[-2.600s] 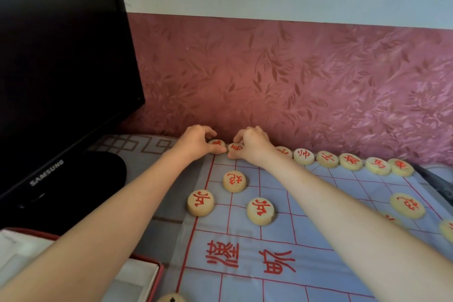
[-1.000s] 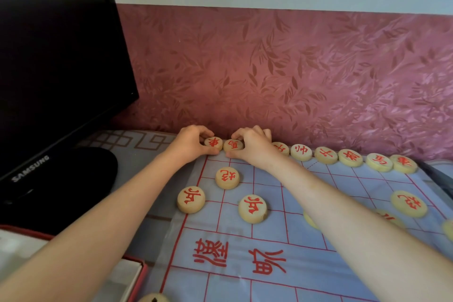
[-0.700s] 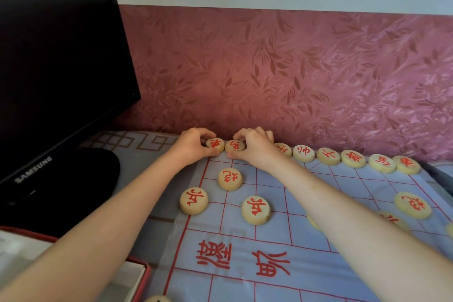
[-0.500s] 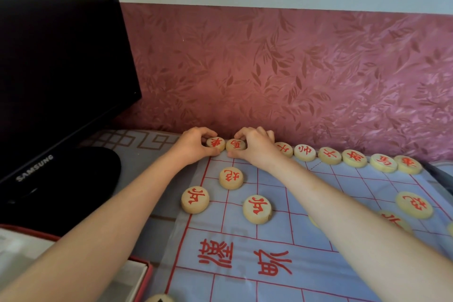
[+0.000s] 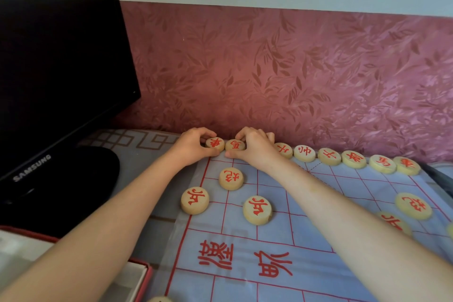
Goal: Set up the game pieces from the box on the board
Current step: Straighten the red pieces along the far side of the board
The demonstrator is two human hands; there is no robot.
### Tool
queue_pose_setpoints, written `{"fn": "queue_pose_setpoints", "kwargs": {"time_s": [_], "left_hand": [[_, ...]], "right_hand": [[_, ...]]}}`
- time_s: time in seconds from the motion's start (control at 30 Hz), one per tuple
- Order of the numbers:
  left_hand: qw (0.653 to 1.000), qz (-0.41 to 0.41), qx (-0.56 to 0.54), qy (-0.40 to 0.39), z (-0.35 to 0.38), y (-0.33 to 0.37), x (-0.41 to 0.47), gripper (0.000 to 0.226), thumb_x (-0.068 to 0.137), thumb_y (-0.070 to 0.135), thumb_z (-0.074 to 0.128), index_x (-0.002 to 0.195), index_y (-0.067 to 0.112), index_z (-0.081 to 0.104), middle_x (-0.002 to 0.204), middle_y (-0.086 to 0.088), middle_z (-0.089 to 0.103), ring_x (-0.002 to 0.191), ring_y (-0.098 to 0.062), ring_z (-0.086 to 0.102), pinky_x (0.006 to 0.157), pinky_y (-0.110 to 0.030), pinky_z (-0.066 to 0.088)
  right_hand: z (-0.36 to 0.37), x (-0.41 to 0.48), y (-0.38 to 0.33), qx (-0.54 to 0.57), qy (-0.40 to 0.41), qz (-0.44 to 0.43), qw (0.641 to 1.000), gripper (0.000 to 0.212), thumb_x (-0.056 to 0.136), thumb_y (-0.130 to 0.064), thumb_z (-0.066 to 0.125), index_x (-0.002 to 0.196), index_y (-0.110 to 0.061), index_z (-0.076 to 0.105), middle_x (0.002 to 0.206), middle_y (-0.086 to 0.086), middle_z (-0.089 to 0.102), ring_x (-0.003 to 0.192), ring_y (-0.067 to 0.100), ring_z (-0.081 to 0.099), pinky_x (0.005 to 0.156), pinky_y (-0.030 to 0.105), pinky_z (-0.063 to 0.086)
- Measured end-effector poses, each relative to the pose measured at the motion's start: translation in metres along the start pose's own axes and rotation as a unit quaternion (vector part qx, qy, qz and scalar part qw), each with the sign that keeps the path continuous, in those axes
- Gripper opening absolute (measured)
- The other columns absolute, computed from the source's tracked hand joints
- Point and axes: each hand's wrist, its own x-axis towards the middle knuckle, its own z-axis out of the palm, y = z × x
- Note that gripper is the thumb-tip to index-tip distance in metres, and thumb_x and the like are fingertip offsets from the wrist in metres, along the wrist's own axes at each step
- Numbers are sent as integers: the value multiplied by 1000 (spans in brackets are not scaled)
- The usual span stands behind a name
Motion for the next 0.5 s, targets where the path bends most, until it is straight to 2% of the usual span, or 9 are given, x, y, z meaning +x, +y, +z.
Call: {"fn": "queue_pose_setpoints", "kwargs": {"time_s": [0.3,0.4,0.5], "left_hand": [[1000,-1,-2,-1,0,-1,0,54,70,26,77,119,19,57,123,-1,58,100,-8,53,84,-21,39],[1000,4,7,25,-5,2,0,62,69,33,77,125,20,53,129,-4,51,113,-16,51,88,-23,38],[998,20,10,62,-10,11,2,58,73,36,74,125,21,54,130,-6,51,120,-19,47,97,-26,35]], "right_hand": [[-1,-3,4,-20,2,-13,1000,64,75,-53,68,126,-20,50,129,-1,52,121,21,38,97,33,23],[-9,-6,11,-28,27,-22,999,62,76,-52,67,126,-21,50,129,-1,50,123,20,35,95,31,22],[-29,-10,21,3,43,-27,999,62,77,-52,66,129,-23,49,134,-4,46,129,18,28,94,27,18]]}}
